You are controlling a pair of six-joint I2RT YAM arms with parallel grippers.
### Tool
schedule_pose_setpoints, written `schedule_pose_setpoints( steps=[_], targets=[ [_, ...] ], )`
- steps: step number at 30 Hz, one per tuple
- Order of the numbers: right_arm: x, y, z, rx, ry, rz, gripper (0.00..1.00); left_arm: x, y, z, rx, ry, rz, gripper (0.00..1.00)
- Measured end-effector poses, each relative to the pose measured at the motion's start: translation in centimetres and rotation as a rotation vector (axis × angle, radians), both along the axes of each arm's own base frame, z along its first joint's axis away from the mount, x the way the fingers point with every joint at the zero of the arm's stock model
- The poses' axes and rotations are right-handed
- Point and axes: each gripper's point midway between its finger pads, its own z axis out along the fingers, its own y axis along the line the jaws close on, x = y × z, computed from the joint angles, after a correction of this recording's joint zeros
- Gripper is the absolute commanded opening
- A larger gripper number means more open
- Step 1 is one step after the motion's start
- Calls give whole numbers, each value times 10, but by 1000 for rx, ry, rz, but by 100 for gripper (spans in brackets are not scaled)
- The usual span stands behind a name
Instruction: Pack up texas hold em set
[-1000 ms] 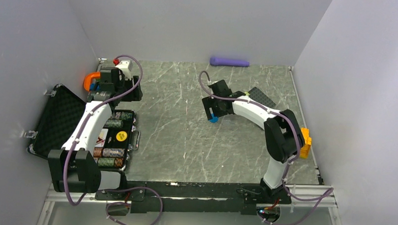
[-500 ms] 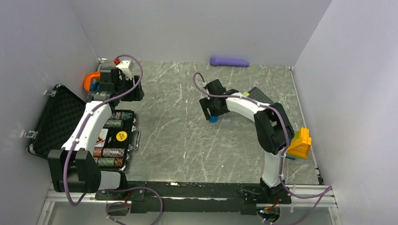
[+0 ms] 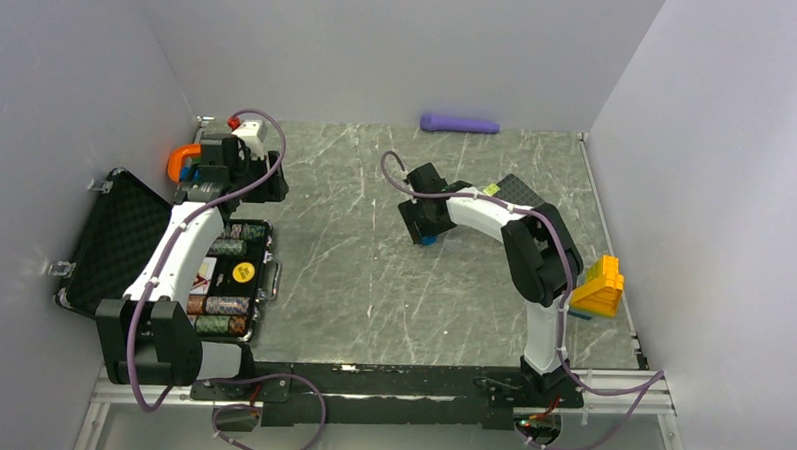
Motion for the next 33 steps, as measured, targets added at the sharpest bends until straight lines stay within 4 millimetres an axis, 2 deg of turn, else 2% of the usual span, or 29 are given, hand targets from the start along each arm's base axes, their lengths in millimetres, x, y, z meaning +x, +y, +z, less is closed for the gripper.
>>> schedule_pose_setpoints(
  steps=[6,16,21,23,26,29,33],
  targets=[
    [0,1,0,1,1,1,63,0,0,0,0,0,0,68],
    [-1,2,-1,7,2,2,52,0,0,0,-1,0,-1,68],
    [-1,2,-1,7,3,2,41,0,-3,0,-12,1,-8,68],
    [-1,3,-1,10,5,4,33,-1,-5,1,-25,2,-13,67],
    [-2,4,-1,14,7,7,23,-1,-12,3,-53,0,-39,67],
    [-3,5,0,27,13,15,20,-2,-23,5,-78,-6,-74,67],
    [-7,7,3,43,0,32,17,-5,-52,5,-127,2,-159,67]
  ],
)
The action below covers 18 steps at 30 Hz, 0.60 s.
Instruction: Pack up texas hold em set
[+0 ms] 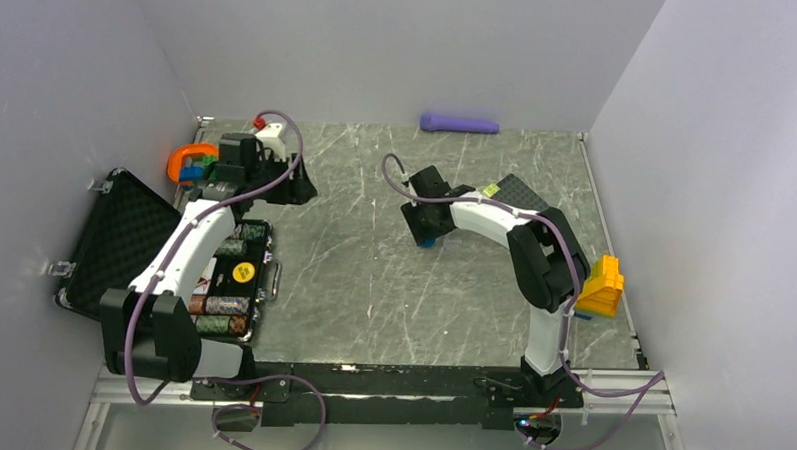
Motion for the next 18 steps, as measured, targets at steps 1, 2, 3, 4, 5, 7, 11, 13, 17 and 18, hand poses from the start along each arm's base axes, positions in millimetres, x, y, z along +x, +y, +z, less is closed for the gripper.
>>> schedule_pose_setpoints(
  steps=[1,2,3,4,5,7,11,13,17,18],
  targets=[
    [-3,2,2,11,-1,7,17,-1,-9,-2,-15,8,-28,67],
    [-8,4,4,18,0,18,16,-2,-19,-5,-35,21,-54,67],
    [-13,5,4,21,2,29,16,-3,-28,-8,-58,37,-82,66],
    [-19,7,5,24,2,42,16,-4,-37,-13,-79,57,-106,66],
    [-25,10,5,31,4,59,17,-5,-48,-20,-105,86,-134,66],
    [-36,13,6,36,6,84,18,-8,-65,-32,-148,141,-178,65],
    [-51,21,10,47,-4,118,26,-20,-97,-60,-224,271,-255,64],
    [-53,21,12,51,-12,117,33,-27,-109,-72,-243,327,-281,65],
    [-49,18,19,62,-27,96,45,-34,-119,-77,-250,359,-310,65],
    [-48,17,20,65,-29,89,47,-34,-119,-76,-250,356,-311,66]
  ],
)
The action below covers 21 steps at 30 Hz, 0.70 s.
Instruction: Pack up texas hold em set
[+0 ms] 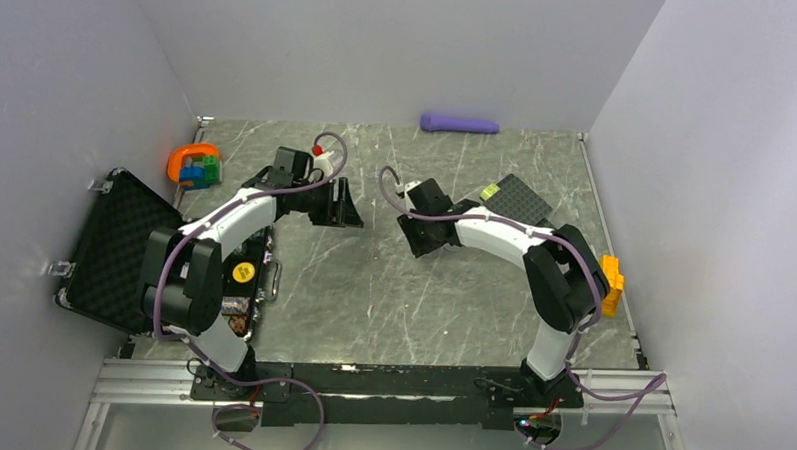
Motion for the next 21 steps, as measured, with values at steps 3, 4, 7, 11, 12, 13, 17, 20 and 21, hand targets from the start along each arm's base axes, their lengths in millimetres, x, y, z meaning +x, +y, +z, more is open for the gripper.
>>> schedule_pose_setpoints(
  steps=[3,4,7,11,12,13,17,20,21],
  targets=[
    [9,-3,6,11,-11,-19,54,0,0,0,2,-1,-1,66],
    [13,-5,8,14,-13,-25,57,0,1,0,2,0,0,67],
    [28,-5,17,28,-33,-42,64,0,1,0,2,0,0,67],
    [42,-8,17,37,-37,-53,69,0,1,1,2,-2,0,67],
    [44,-8,16,37,-31,-54,70,0,1,1,2,-3,0,67],
    [46,-9,13,35,-25,-53,70,0,1,1,2,-4,-1,67],
    [50,-12,-3,11,7,-52,72,0,1,1,3,-7,-3,67],
    [48,-15,-13,-8,32,-49,72,0,1,1,4,-8,-4,67],
    [48,-16,-16,-13,39,-49,72,0,1,1,4,-8,-4,67]
  ],
)
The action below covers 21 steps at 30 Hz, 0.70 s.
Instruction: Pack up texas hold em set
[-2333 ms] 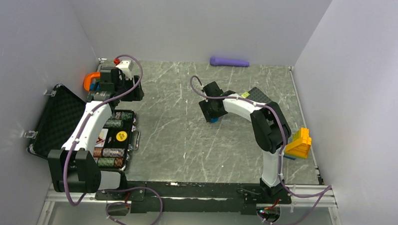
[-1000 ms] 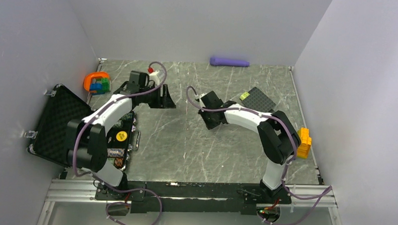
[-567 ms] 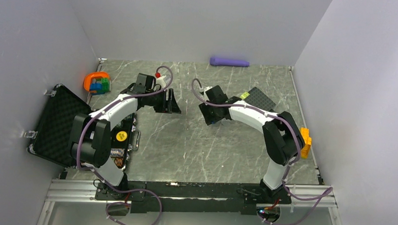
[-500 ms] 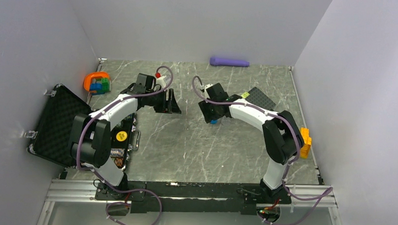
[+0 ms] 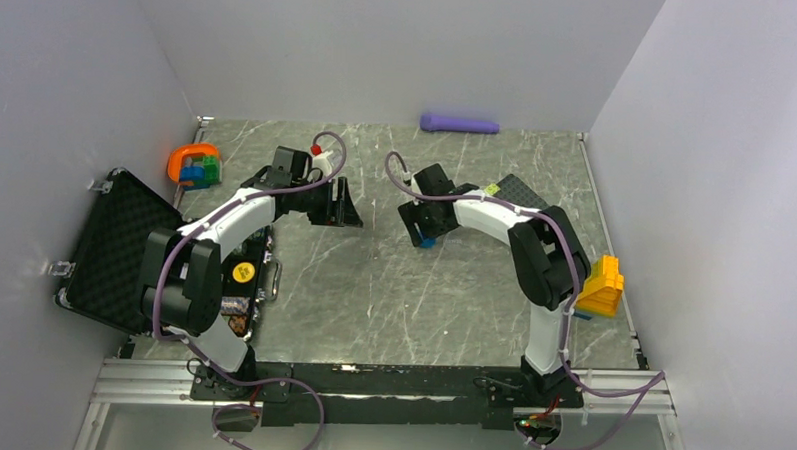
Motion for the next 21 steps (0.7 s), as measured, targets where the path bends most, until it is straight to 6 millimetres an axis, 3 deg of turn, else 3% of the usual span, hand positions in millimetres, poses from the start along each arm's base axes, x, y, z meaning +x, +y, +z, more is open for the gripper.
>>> schedule_pose_setpoints(
  steps=[21],
  targets=[
    [1,-7,-9,-20,13,-15,60,0,0,0,0,0,0,66]
  ],
)
